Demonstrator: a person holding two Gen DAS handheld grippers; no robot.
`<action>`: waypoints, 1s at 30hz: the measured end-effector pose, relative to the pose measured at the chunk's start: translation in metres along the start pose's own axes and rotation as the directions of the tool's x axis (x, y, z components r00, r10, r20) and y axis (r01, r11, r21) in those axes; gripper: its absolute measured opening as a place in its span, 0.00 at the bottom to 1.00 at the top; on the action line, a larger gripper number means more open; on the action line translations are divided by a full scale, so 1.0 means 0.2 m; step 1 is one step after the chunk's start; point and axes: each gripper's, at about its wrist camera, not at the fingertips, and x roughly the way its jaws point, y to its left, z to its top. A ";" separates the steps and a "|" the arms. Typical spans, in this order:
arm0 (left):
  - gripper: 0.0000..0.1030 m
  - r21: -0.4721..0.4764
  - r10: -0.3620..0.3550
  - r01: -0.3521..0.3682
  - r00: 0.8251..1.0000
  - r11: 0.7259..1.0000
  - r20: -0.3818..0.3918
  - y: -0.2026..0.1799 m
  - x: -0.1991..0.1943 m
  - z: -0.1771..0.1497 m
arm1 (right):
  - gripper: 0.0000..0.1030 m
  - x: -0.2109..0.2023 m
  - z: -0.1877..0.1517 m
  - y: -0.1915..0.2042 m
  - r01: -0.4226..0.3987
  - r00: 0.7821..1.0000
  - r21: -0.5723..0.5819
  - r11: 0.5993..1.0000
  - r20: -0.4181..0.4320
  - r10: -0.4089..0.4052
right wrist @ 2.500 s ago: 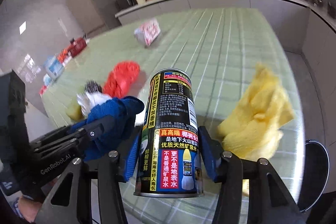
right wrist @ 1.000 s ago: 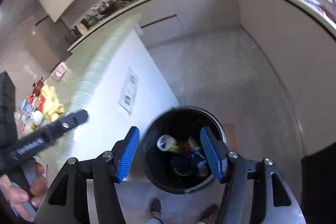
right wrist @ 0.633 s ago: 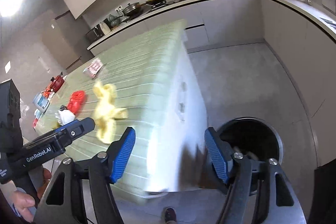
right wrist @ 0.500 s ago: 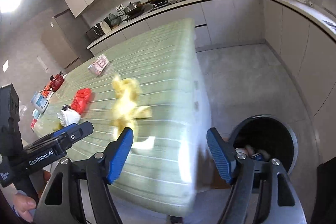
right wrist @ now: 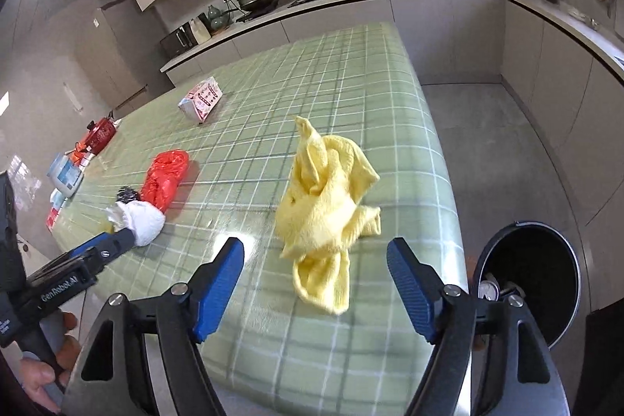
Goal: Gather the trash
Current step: 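Grasp the yellow cloth with the right tool while the left tool grasps the white tissue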
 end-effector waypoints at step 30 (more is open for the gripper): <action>0.17 0.054 -0.144 0.143 0.990 0.988 0.007 0.17 0.18 0.06 | 0.48 0.33 0.04 0.13 0.055 0.998 0.034 0.998 -0.010 -0.055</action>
